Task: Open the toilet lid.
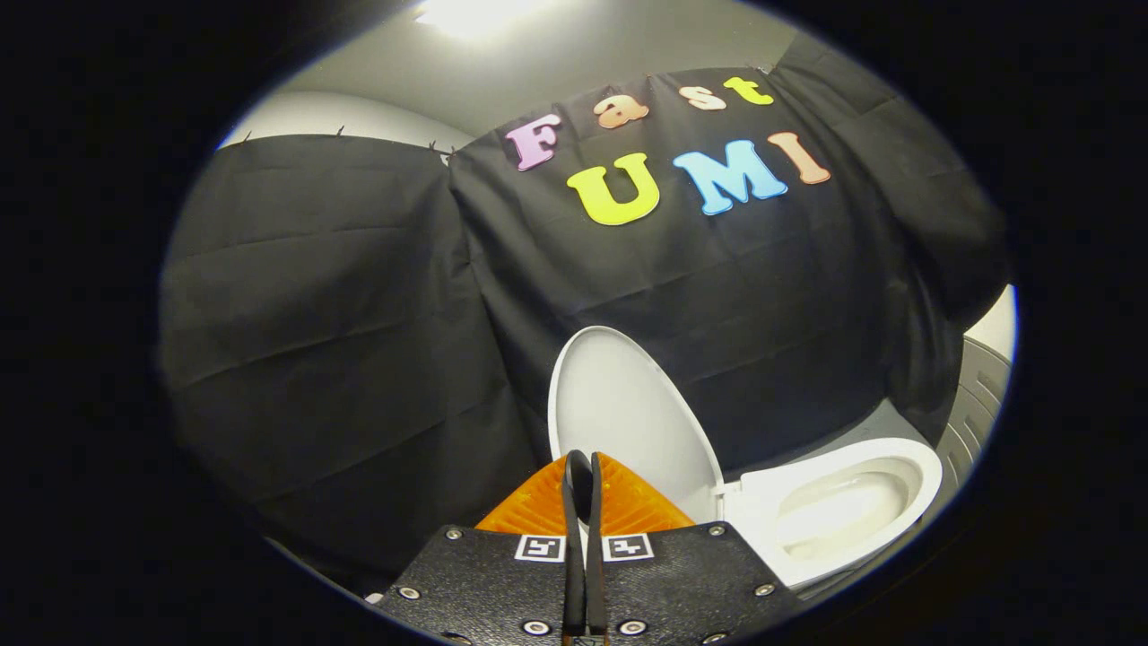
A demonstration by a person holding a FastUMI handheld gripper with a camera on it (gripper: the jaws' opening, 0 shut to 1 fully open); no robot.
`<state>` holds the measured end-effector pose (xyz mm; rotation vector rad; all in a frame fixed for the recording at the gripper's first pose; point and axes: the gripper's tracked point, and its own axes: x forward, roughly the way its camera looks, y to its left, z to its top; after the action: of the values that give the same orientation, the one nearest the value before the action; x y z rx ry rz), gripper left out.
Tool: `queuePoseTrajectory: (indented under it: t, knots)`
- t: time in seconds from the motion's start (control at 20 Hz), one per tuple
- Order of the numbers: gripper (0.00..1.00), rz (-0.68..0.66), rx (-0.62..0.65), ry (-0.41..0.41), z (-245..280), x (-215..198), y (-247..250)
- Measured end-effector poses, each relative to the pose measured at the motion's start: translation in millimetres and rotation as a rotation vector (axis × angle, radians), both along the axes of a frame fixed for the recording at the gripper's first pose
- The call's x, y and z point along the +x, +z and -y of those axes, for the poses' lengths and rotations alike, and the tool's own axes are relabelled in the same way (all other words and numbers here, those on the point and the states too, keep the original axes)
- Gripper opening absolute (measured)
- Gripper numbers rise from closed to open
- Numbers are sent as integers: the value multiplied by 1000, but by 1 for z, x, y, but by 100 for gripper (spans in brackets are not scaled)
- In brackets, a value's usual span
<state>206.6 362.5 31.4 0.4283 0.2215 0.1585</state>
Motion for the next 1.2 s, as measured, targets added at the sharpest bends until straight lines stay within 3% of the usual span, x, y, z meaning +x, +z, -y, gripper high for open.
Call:
queuePoseTrajectory:
  t: [0.5,0.65,0.85,1.0,1.2]
  knots:
    - [1,42,22,79,-29,6,-5]
    - [3,104,-55,100,-28,3,2]
    - [30,168,-169,189,-21,-4,16]
    - [93,186,-146,149,10,-21,27]
    - [95,197,-104,74,62,-49,55]
